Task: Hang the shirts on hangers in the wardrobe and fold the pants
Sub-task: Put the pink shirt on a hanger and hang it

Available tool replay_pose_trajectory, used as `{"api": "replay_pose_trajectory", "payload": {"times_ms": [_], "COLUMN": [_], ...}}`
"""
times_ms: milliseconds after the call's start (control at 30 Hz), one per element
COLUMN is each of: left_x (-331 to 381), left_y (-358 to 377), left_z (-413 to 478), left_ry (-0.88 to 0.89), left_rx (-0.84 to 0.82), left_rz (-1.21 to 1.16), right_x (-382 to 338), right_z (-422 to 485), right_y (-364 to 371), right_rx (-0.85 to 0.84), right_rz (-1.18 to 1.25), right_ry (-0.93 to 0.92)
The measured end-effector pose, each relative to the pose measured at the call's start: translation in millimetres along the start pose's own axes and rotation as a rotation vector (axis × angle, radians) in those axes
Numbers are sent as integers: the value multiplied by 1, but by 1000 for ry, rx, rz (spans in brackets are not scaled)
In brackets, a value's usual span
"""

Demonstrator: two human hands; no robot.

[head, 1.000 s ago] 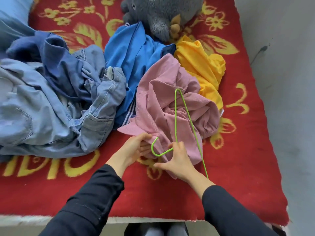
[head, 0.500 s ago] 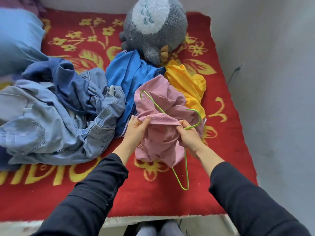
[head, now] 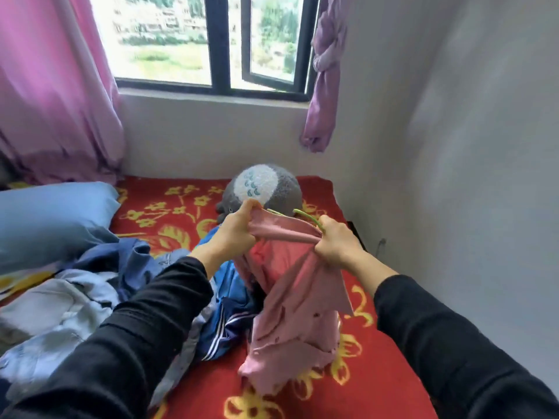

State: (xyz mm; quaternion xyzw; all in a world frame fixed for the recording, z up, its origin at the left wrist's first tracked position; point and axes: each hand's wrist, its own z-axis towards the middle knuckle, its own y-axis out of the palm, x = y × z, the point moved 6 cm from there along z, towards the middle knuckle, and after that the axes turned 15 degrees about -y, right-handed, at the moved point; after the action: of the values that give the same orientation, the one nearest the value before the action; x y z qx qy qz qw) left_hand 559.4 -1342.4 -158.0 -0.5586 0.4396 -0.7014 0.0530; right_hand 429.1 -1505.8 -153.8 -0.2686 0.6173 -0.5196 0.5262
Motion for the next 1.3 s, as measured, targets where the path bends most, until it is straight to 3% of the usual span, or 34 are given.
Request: {"api": "replay_pose_trajectory", "payload": {"times_ms": [133,233,333,367,400,500,567,867,1000,1167,1300], "left_x": [55,104,123,118,111,86,67,3,-17,-56,-83], "left_y": [-64,-122,-169,-174,-171,-127,-99,-22,1,18,18], "left_z": [11,9,8,13,19,26,24,49,61,81,92], "left_ry": [40,170,104,34,-47,-162,-184,-410,-469,-609,-648], "left_rx": [328,547,719,673,523,-80,-236,-131,-88,12,132], "left_rz": [-108,-223,-386,-443,-483,-470,-364,-453,-443,-338,-284], "right_x": [-32,-56,-61,-57,-50,-25,-8,27,44,70,98], "right_z": [30,47,60,65,69,75,72,70,78,72,58], "right_y": [-79,-142,-184,-188,-187,-154,-122,-44,-22,-4,15], "right_rx": [270,516,718,740,731,583,458,130,208,423,353], "right_rz": [-83,-32,81,134,184,259,331,477,645,835,1081], "right_ry": [-128,-242,-275,-257,-225,-133,-102,13,82,139,250]}}
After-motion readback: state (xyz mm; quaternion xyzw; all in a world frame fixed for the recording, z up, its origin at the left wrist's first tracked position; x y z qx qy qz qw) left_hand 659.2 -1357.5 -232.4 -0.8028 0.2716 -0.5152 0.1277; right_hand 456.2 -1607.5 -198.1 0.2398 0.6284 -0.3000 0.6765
